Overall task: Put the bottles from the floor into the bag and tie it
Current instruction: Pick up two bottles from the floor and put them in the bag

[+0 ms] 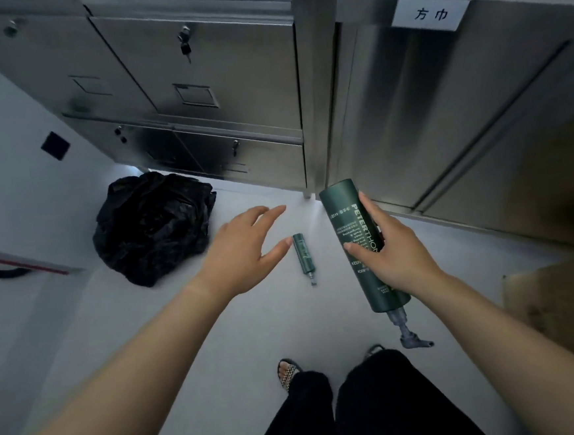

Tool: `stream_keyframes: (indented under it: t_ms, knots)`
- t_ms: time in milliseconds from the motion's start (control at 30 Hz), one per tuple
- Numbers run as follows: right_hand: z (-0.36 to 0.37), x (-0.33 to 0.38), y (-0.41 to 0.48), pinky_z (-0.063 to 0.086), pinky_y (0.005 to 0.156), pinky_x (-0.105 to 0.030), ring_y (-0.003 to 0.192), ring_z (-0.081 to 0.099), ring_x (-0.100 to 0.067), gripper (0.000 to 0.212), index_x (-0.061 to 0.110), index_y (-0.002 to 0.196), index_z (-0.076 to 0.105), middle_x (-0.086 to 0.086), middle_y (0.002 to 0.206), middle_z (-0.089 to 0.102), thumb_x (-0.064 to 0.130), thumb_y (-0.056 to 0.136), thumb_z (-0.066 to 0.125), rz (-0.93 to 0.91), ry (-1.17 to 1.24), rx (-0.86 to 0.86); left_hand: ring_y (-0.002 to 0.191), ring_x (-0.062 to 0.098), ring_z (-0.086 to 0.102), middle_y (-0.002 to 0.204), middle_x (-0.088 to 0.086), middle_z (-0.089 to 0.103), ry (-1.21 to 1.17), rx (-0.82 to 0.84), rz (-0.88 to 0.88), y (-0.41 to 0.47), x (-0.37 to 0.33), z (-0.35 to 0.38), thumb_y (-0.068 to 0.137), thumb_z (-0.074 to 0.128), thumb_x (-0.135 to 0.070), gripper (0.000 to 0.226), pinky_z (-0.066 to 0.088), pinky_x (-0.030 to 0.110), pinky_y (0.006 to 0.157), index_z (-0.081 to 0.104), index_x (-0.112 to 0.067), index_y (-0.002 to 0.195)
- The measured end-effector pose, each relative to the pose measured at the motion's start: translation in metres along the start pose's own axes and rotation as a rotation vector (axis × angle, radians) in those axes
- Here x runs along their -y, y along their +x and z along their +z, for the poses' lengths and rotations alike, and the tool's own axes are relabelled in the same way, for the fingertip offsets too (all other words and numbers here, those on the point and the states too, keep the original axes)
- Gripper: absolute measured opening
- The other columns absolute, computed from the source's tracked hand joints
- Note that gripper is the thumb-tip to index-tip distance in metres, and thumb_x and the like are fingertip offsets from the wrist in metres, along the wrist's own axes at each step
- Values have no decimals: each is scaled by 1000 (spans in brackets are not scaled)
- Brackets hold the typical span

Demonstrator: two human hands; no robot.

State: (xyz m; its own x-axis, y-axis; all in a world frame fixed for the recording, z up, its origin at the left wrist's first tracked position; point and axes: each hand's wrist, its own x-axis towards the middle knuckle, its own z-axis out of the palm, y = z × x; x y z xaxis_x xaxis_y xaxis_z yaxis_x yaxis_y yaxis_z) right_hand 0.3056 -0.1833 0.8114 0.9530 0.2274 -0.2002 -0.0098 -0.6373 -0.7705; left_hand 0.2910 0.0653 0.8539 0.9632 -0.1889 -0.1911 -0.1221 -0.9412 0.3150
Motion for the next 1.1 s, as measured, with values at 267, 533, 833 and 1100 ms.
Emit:
stream_keyframes:
  t_ms: [267, 533, 833, 1100]
  knots:
    - [-10, 5, 88, 36, 73, -13, 101, 52, -5, 85, 63, 134, 10, 15, 115, 50, 44, 76, 68, 20, 154, -80, 129, 20, 42, 142, 0, 43, 56, 34, -4, 84, 33, -23, 91, 39, -51, 59, 40, 46, 102, 29, -25, 143]
    - [-9, 17, 146, 37, 77, -18, 106, 50, -7, 84, 58, 138, 12, 10, 123, 51, 44, 76, 68, 69, 160, -146, 129, 19, 42, 143, -1, 43, 58, 82, 112, 168, 57, -42, 92, 40, -50, 56, 39, 40, 103, 30, -27, 142]
    - [59, 38, 153, 40, 80, -27, 99, 53, -11, 84, 59, 136, 12, 2, 120, 57, 44, 76, 69, 335, 196, -498, 119, 23, 51, 141, -1, 45, 97, 276, 537, 251, 109, -43, 93, 43, -44, 51, 42, 41, 98, 34, -27, 140]
    - [133, 46, 121, 46, 80, -30, 95, 57, -12, 85, 57, 139, 13, 0, 114, 60, 39, 77, 69, 459, 238, -627, 125, 24, 48, 142, 4, 46, 163, 397, 738, 256, 145, -3, 93, 44, -43, 53, 43, 40, 98, 36, -21, 141]
